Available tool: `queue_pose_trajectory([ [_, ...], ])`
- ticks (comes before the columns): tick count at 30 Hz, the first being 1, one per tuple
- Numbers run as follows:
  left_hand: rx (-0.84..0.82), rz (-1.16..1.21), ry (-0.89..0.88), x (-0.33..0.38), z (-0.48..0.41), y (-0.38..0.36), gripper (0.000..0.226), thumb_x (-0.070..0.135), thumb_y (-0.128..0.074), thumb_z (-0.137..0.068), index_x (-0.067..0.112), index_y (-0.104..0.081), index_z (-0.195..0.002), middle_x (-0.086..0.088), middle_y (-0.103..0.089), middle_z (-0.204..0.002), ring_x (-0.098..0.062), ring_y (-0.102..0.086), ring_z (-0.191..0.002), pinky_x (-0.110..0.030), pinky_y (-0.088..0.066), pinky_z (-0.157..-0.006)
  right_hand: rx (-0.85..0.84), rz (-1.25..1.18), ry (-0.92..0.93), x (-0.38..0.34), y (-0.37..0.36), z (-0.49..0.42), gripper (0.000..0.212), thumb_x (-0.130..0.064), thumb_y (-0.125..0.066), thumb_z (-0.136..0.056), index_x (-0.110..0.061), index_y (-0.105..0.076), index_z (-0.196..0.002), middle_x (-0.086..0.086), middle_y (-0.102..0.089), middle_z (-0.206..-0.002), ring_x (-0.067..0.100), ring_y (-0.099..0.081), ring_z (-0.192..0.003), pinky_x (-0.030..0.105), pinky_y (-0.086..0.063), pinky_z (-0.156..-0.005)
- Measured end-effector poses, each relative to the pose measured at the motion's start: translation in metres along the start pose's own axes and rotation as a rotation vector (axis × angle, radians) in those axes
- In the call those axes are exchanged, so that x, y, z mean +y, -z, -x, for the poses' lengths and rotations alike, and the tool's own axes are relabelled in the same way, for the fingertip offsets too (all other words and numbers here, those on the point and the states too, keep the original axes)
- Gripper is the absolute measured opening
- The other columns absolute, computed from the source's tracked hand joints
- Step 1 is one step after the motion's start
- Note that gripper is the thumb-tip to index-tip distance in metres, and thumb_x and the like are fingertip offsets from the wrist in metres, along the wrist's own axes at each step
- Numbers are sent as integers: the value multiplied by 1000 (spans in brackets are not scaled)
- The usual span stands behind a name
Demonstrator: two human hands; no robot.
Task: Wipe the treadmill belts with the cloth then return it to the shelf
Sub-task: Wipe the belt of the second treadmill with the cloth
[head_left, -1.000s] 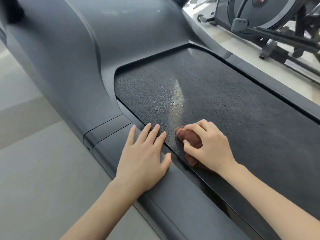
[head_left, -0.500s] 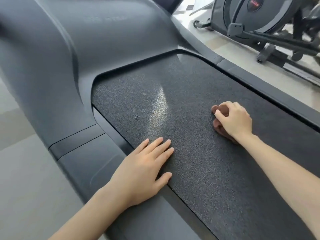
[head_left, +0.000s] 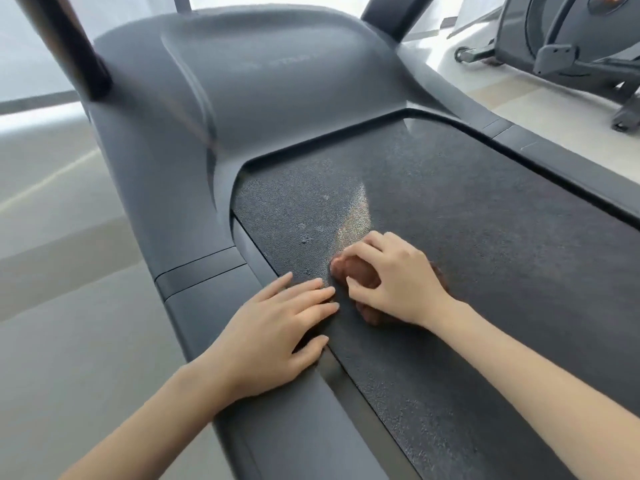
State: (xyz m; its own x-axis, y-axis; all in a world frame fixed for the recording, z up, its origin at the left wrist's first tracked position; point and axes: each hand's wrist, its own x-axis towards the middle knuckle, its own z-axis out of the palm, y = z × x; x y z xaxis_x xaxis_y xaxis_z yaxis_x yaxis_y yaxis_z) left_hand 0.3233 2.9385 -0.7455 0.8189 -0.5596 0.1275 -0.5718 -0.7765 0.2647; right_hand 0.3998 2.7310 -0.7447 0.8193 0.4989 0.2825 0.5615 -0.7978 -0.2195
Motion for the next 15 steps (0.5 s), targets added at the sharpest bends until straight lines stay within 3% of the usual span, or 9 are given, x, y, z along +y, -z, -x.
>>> queue_pose_trajectory([
  [3,64,-37,176,-37,12,14,62,52,-26,-85,24,-50,-135,9,-40,-146,-6,-23,-141,-40,-14,-118,28,-37,47,-6,2,22,35,-43,-52,-74,-23,-68,-98,-3,-62,-90,21,-56,-81,33,-48,-72],
  [6,16,-123,315,-82,6,29,76,61,-14,-80,27,-32,-145,10,-20,-155,-7,-7,-144,-37,-4,-119,82,-19,-56,4,-4,-3,32,-44,-54,-74,-24,-67,-95,-2,-61,-88,22,-57,-85,31,-46,-72],
  [10,-88,-228,339,-116,-14,28,71,62,-7,-85,31,-14,-149,14,-6,-157,-7,5,-144,-35,6,-117,99,23,-179,27,-24,-73,28,-38,-63,-77,-22,-65,-99,2,-59,-96,25,-54,-97,34,-43,-76],
  [15,-23,-202,322,-124,-15,18,76,63,-5,-79,34,-20,-148,20,-13,-154,2,3,-141,-32,13,-115,69,30,-279,43,-50,-171,32,-42,-58,-82,-19,-61,-105,8,-58,-105,29,-51,-106,37,-42,-82],
])
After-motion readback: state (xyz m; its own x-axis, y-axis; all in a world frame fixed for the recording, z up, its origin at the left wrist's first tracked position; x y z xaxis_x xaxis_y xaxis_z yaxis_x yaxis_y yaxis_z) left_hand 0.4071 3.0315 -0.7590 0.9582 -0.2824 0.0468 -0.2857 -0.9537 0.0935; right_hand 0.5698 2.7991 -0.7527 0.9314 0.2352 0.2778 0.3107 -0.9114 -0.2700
